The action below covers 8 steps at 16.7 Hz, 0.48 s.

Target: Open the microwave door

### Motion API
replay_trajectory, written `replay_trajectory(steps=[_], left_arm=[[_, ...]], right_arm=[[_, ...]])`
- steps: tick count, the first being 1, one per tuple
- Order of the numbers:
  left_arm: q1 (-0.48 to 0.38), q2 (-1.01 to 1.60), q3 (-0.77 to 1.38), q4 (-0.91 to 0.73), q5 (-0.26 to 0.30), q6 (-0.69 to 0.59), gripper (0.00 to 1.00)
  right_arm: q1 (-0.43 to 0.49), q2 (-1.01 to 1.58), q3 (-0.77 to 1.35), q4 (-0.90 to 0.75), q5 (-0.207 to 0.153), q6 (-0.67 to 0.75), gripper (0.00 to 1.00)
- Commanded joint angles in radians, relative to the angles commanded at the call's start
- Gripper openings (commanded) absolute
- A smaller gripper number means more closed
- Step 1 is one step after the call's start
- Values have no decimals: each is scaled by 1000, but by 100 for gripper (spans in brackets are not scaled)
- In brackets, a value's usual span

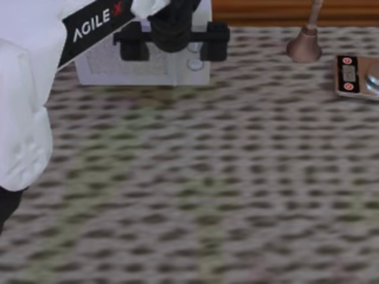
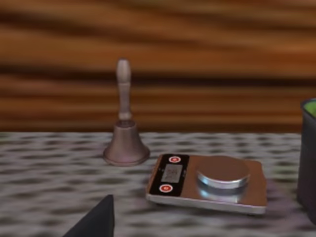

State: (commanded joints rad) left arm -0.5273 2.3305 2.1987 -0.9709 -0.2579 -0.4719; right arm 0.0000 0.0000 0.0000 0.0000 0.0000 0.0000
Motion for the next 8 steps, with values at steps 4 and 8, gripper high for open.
replay_trajectory(steps=[4,8], left_arm=[[0,0,0,0,0,0,40],[0,0,0,0,0,0,10]], right_arm=[[0,0,0,0,0,0,100],[0,0,0,0,0,0,100]])
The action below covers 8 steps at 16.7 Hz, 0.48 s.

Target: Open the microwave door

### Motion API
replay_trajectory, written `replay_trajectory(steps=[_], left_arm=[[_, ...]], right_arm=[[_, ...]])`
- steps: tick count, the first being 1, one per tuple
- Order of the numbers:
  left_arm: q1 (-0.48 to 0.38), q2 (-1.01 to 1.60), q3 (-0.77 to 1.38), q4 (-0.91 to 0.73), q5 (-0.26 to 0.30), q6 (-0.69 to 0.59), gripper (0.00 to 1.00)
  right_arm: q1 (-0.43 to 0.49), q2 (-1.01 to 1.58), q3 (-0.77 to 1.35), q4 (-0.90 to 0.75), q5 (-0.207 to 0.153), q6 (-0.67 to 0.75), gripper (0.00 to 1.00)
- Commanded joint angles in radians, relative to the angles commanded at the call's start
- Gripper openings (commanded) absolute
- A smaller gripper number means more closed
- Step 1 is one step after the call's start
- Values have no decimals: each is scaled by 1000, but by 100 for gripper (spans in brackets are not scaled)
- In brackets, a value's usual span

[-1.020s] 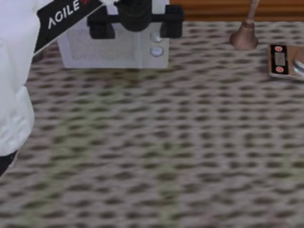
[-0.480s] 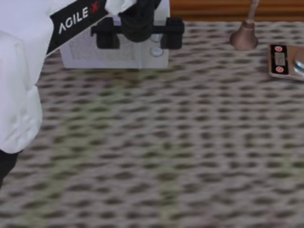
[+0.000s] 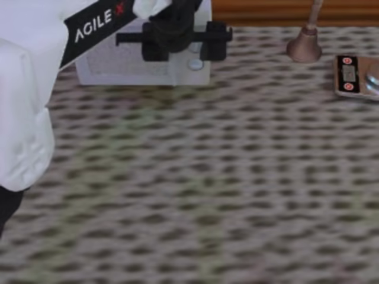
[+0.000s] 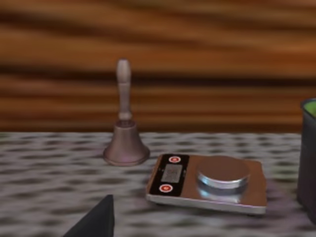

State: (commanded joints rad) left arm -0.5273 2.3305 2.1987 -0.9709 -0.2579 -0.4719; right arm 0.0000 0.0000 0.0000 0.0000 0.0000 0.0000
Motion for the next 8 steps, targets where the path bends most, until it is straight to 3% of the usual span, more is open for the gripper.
replay_trajectory(steps=[2,8], left_arm=[[0,0,0,0,0,0,0],[0,0,0,0,0,0,0]], right_arm=[[0,0,0,0,0,0,100],[0,0,0,0,0,0,100]])
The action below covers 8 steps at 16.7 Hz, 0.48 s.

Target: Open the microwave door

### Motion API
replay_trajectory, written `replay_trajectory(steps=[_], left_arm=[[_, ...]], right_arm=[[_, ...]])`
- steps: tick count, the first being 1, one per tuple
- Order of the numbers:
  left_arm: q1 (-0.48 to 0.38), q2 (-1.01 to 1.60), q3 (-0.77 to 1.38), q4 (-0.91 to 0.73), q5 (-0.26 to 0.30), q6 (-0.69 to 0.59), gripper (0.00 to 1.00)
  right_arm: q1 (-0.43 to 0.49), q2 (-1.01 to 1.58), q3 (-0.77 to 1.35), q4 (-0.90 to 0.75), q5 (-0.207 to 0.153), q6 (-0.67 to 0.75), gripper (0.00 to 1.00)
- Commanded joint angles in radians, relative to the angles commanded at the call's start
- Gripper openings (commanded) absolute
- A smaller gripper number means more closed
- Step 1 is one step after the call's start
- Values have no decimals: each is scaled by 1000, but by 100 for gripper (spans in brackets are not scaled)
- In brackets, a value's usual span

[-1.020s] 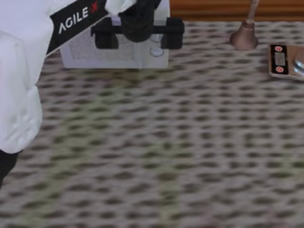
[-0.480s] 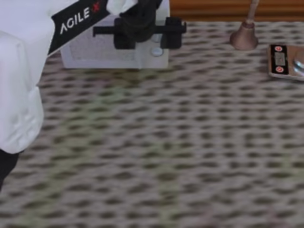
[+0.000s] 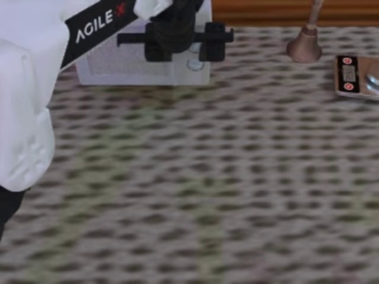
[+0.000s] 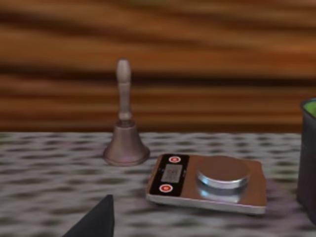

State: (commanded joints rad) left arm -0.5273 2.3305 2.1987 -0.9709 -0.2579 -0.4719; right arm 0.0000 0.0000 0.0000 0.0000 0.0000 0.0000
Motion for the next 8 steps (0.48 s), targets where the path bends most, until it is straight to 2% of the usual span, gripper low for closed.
replay_trajectory(steps=[1,2,8], left_arm=[[0,0,0,0,0,0,0],[-30,7,-35,2,24,-10,0],[-27,-86,-159,54,-2,-19,0]], right_arm=[[0,0,0,0,0,0,100],[0,0,0,0,0,0,100],[0,0,0,0,0,0,100]])
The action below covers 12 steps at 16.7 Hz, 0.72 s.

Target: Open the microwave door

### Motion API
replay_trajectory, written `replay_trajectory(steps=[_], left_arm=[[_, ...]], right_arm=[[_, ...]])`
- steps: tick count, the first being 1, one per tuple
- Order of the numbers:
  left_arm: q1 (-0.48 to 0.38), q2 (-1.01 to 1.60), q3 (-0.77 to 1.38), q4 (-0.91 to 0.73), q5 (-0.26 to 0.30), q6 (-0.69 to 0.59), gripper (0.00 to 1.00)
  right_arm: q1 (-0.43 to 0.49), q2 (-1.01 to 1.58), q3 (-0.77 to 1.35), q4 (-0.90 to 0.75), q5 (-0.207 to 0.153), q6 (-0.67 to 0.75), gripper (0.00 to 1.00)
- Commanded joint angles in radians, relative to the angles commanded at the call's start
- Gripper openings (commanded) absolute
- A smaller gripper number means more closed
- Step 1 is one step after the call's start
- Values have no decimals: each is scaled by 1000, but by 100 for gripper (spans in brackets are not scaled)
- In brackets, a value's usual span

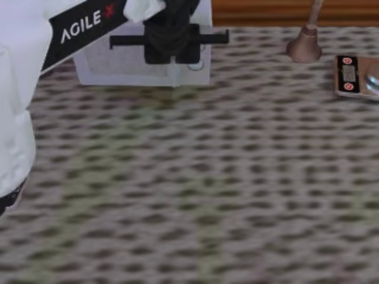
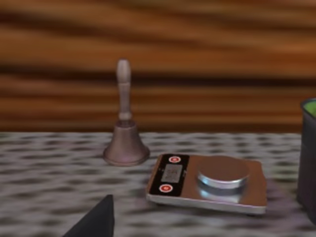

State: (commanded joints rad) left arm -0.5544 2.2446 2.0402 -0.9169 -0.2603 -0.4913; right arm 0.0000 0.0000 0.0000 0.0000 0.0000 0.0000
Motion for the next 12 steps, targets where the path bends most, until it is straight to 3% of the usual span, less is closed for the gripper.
replay_trajectory(steps=[12], left_arm=[[-1,-40,-50,23,-11,-5,0]], right_arm=[[0,0,0,0,0,0,100]])
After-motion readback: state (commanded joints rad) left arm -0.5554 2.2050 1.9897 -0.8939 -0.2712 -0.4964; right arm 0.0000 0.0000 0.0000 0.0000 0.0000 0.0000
